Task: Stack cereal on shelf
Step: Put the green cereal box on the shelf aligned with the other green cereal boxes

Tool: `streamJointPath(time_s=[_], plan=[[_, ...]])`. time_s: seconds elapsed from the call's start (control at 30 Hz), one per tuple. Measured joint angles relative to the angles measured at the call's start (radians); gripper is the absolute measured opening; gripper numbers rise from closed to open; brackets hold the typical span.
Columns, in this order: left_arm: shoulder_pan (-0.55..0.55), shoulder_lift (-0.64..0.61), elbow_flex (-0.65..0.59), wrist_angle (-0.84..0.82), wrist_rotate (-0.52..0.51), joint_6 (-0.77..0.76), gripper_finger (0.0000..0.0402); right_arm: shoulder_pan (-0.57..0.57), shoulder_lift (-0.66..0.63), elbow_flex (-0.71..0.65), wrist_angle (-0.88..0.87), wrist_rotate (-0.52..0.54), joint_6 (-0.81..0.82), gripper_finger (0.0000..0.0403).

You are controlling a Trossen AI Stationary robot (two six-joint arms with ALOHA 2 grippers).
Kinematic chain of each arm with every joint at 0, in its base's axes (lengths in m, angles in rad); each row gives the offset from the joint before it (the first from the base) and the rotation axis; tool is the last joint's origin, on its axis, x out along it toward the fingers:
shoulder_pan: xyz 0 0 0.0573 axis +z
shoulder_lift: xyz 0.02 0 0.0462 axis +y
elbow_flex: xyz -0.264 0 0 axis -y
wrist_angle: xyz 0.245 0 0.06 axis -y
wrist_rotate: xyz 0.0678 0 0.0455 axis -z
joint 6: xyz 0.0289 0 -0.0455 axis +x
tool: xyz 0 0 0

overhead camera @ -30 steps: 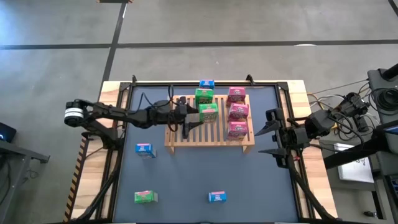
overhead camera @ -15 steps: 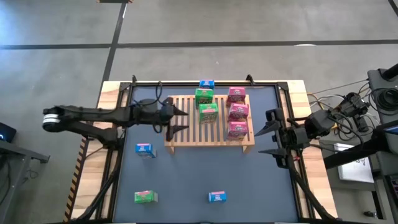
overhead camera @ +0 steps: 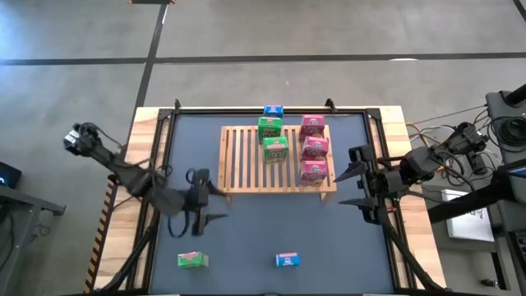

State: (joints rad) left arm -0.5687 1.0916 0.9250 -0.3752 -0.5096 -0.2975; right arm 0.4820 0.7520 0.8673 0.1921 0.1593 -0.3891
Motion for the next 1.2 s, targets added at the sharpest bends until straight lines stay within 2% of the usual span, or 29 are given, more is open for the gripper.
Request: streamJointPath(time_s=[0.23,0.33,0.5,0.77,1.0,1.2], plan=[[-0.143,0.188,0.132,-0.226,-0.003,-0.324,0.0259,0.0,0.021,0.0,0.008,0.0,0.03,0.0228],[-0.191,0.282,0.206,-0.3,0.046,-0.401,0.0259,0.0,0.039,0.0,0.024,0.0,0.052,0.0228],[-0.269,0.435,0.388,-0.511,0.105,-0.54,0.0259,0.0,0.074,0.0,0.045,0.0,0.074,0.0228],[-0.416,0.625,0.669,-0.876,0.133,-0.809,0.0259,0.0,0.151,0.0,0.091,-0.001,0.092,0.0228],[-0.504,0.652,0.681,-0.912,0.156,-0.957,0.0259,0.0,0.194,0.0,0.141,-0.003,0.103,0.0228],[-0.536,0.64,0.648,-0.954,0.126,-0.995,0.0259,0.001,0.186,0.0,0.142,-0.003,0.115,0.0228]])
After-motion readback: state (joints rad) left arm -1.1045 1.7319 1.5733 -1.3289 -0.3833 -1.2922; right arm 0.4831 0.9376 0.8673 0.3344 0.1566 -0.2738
